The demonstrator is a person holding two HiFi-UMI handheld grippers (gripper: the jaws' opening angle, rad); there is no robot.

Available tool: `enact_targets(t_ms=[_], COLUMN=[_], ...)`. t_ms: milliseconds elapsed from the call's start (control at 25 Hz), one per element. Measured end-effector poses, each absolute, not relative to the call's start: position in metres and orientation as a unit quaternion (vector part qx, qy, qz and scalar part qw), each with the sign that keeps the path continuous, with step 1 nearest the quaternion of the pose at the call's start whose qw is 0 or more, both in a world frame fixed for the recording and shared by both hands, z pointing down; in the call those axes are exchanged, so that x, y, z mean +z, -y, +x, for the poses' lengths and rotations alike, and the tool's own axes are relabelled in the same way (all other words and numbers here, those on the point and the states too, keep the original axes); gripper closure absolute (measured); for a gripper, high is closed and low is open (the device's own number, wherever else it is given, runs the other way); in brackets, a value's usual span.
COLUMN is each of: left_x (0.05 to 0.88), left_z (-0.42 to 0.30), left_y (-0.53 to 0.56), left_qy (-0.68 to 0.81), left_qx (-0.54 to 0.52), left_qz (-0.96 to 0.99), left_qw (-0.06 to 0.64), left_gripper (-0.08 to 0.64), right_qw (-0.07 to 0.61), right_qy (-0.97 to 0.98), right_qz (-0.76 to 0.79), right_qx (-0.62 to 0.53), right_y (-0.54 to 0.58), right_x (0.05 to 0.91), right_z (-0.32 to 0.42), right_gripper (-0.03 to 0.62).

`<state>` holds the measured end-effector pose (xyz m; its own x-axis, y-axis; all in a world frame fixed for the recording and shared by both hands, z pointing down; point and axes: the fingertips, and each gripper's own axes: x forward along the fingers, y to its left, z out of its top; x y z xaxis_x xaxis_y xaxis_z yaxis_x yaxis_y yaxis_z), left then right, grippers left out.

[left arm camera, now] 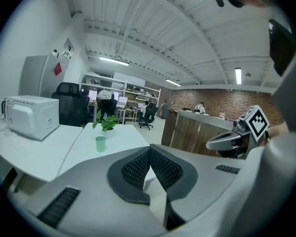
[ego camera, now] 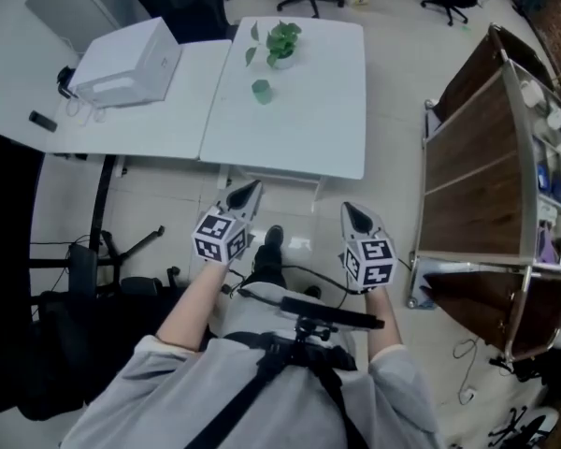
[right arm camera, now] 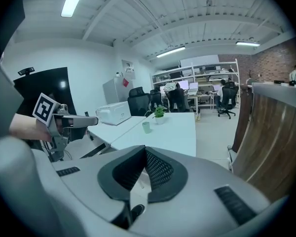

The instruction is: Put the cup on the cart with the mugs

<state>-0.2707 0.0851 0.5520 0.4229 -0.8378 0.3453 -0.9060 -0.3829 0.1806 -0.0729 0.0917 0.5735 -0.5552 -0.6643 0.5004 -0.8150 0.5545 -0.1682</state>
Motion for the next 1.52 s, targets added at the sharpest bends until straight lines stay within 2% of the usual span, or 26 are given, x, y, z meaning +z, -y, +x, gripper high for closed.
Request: enact_targets(t_ms=[440,480,520,560,1000,1160,1280,1520], left_x=[0.585,0.588,0.592,0.597,0.666,0.693,0.710,0.740], left_z=[-0.347,-0.353,-0.358,-0.364,-0.398,-0.404,-0.406,-0.401], left_y=[0.063,0.075,0.085,0.095,0.192,0.218,0.236,0.267], left_qy=[0.510,0.508,0.505,0.502,0.512,0.502,0.495,0.479], left_qx=[0.110,0.111,0.113,0.118,0.150,0.170,0.169,0.184], left_qz=[0.835,0.836,0.837,0.838,0.825,0.828,0.830,0.830], left_qw=[0.174,0.176,0.176,0.175,0.185,0.184,0.196,0.218], left_gripper=[0.554,0.536,0.465,0.435,0.297,0.185,0.141,0.086], right_qw=[0.216,0.218,0.220,0.222,0.260,0.261,0.254,0.256], right_qy=[0.849,0.849,0.850,0.850,0.851,0.839,0.832,0.830], right_qz=[0.440,0.439,0.439,0.438,0.419,0.436,0.452,0.458], right_qx=[0.200,0.195,0.192,0.189,0.180,0.194,0.197,0.192], right_y=[0.042,0.052,0.062,0.072,0.171,0.198,0.217,0.240], right_x=[0.591,0.593,0.595,0.597,0.653,0.680,0.693,0.698], right_z=[-0.158,-0.167,-0.176,-0.185,-0.245,-0.245,-0.243,-0.252], right_gripper=[0.584,0.584,0.584,0.584,0.584,0.584,0.584,0.584])
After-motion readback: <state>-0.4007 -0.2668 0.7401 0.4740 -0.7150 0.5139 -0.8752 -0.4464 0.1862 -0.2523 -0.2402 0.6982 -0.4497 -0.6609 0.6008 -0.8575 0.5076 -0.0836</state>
